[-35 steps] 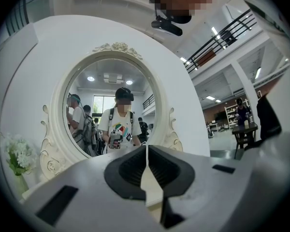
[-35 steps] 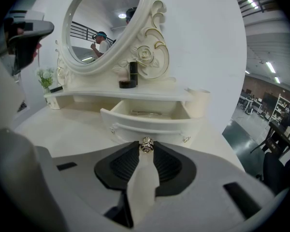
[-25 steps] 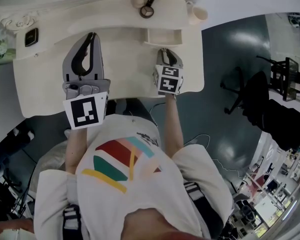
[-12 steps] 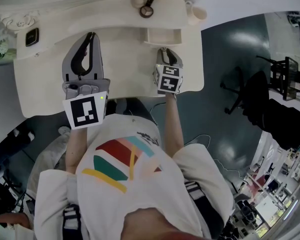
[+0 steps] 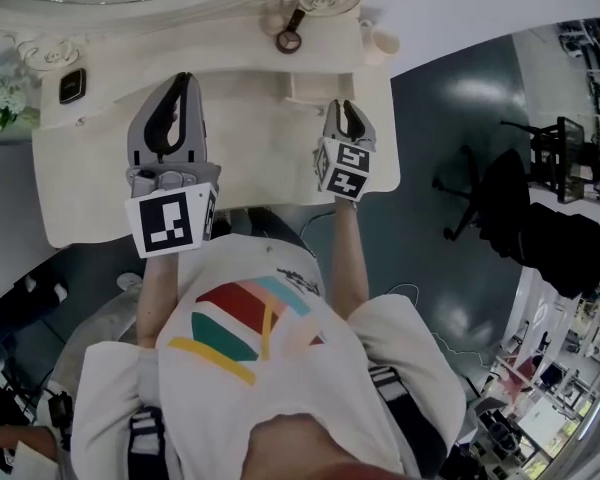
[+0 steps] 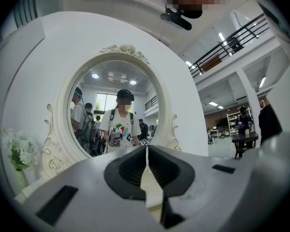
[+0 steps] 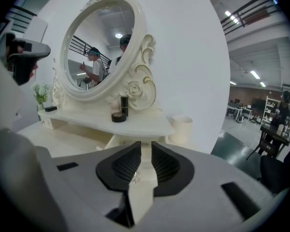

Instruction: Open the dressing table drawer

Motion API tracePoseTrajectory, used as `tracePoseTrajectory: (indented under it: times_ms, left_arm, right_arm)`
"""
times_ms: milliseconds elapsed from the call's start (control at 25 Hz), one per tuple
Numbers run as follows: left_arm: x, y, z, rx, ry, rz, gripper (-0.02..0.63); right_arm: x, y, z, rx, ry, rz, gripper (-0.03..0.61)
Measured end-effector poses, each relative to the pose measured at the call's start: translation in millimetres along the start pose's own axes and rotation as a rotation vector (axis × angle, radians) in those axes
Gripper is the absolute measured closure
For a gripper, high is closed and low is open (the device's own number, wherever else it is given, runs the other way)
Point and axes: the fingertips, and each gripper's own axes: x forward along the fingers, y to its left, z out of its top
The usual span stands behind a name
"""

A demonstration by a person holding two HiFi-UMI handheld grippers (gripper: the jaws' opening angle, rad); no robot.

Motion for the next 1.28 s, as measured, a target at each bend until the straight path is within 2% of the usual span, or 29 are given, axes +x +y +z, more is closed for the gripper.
tracePoseTrajectory:
  times_ms: [200, 440, 680, 1000, 1280]
  left_arm:
    - [-5.6, 8.4, 17.5, -0.023, -0.025, 0.023, 0.601]
    - [-19.1, 14.4, 42.1, -0.028, -0.081, 0.039, 0.6]
    - [-22.5, 22.1, 58.6, -0.034, -0.113, 0.054, 0.6]
    - [-29.0, 25.7, 67.3, -0.022, -0.131, 0.053, 0.601]
    - [-34.6, 24.9, 59.8, 0.0, -0.11, 0.04, 0.601]
  right_arm:
    - [-13.2, 1.2, 61.8, -0.002, -0.133, -0.024, 0.577]
    - [-47.0, 19.2, 134.1, 0.031, -0.287, 0.004, 0.578]
    - [-86.9, 61.8, 190.6, 0.035, -0.446, 0.108, 0.578]
    - [-126.3, 121.9, 208.6, 0.008, -0.536, 0.219, 0.578]
    - [-139.5, 154.6, 202.2, -0.023, -0.544, 0.283, 0.578]
